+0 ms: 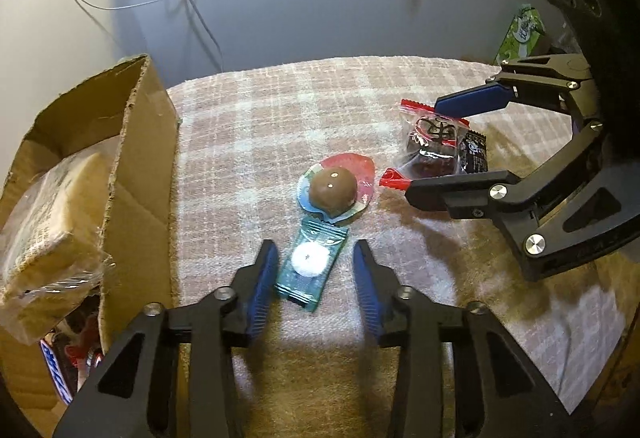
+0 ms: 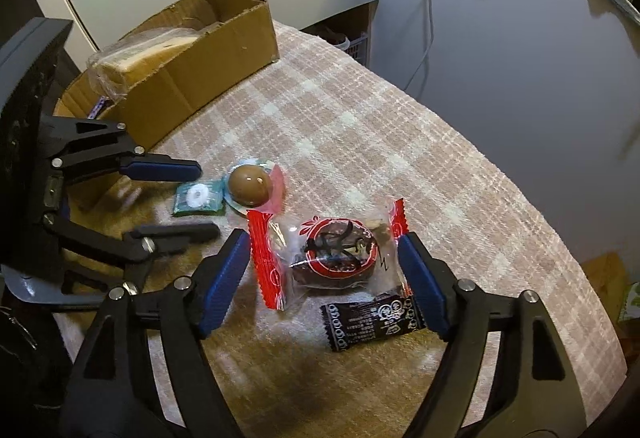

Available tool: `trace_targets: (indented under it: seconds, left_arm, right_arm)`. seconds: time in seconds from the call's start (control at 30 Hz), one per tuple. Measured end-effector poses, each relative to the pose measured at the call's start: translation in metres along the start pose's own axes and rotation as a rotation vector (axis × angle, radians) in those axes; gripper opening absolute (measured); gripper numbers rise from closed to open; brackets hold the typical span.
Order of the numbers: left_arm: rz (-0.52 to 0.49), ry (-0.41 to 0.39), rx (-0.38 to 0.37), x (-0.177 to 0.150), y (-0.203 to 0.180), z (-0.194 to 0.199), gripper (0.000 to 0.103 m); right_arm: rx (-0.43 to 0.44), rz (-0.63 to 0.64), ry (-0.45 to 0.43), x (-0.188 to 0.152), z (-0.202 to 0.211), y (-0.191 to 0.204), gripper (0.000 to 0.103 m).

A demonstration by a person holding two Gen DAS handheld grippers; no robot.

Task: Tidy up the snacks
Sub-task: 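Grasp the green mint candy with left tool while right tool grasps the bagged chocolate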

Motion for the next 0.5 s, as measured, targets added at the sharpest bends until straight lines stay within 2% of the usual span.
trace_targets:
  seconds: [0.13, 0.27, 0.5]
  left_arm:
    - [0.010, -0.006, 0.000, -0.001, 0.006, 0.003, 0.021]
    - [0.003, -0.016, 0.001, -0.002, 0.006, 0.004, 0.021]
    - [0.014, -0.018, -0.015, -0.005, 0.010, 0.005, 0.020]
  right_arm:
    - [-0.002, -0.007, -0.008, 0.002, 0.003, -0.003, 0.079]
    - [-0.033, 0.004, 0.000, 0.003, 0.004, -0.005, 0.086]
    - [-0.030, 0.010, 0.040, 0.002, -0.009, -0.005, 0.086]
Point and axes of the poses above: each gripper's, at about its wrist camera, not at the fingertips, and z roughly against the way its jaws point, y to its left, x to its top, the point moved 1 cm from there along -z, roughly the way its jaws point, and after that the axes turned 15 degrees about z, right-handed, at the moved point
